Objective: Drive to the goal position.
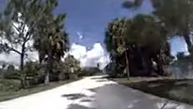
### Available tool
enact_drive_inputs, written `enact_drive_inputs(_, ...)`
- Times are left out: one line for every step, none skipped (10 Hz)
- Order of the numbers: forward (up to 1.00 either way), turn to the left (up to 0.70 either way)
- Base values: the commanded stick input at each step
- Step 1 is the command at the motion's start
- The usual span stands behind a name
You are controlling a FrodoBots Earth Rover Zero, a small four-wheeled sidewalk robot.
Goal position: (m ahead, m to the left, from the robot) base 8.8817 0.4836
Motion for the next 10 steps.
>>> enact_drive_inputs(0.85, 0.00)
enact_drive_inputs(0.85, 0.00)
enact_drive_inputs(0.85, 0.00)
enact_drive_inputs(0.85, 0.00)
enact_drive_inputs(0.85, 0.00)
enact_drive_inputs(0.85, 0.00)
enact_drive_inputs(0.85, 0.00)
enact_drive_inputs(0.85, 0.00)
enact_drive_inputs(0.85, 0.00)
enact_drive_inputs(0.85, 0.00)
